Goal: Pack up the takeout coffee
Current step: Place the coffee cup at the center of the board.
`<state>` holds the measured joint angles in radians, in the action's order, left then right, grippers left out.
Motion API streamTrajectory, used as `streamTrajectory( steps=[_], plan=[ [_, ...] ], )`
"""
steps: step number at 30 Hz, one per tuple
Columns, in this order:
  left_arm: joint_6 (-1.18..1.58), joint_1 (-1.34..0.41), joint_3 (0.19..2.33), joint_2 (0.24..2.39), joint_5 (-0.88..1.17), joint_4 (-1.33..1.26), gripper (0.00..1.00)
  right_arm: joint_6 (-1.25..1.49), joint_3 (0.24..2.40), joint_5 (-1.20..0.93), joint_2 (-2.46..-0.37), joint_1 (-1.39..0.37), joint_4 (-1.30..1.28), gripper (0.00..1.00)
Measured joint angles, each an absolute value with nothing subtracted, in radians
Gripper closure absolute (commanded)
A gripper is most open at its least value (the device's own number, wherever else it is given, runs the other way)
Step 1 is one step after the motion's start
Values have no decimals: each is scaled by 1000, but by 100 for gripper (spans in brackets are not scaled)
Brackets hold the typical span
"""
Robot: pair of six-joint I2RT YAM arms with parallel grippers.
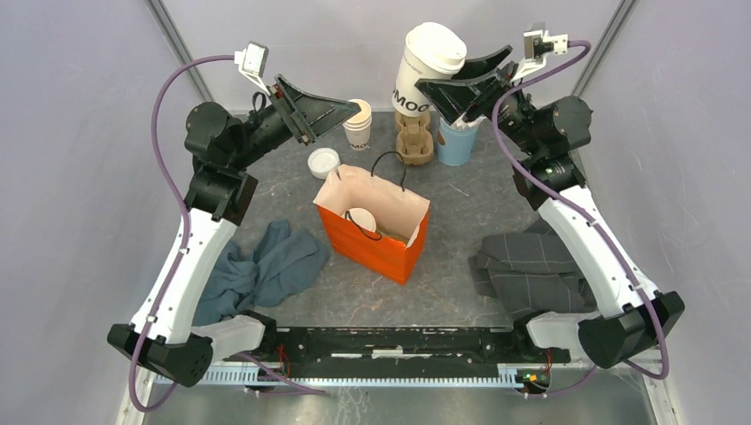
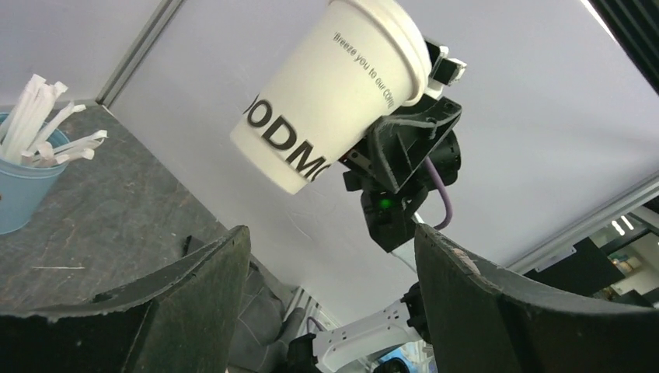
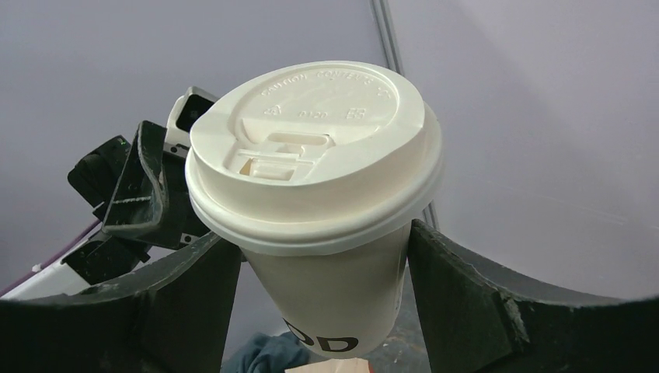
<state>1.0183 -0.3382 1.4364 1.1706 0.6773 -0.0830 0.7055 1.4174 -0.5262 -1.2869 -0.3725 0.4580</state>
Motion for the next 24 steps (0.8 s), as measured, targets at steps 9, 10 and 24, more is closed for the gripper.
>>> streamTrajectory(
  steps=[9,10,24],
  plan=[
    [1052,-348,1446,1187,627,-39,19,563,1303,-483,-1205,-386,344,20],
    [1052,-348,1446,1187,627,-27,19,524,1289,-460,-1188,-386,313,20],
    [995,-349,1467,1145,628,235,20,150,688,-86,-959,-384,329,23]
  ],
)
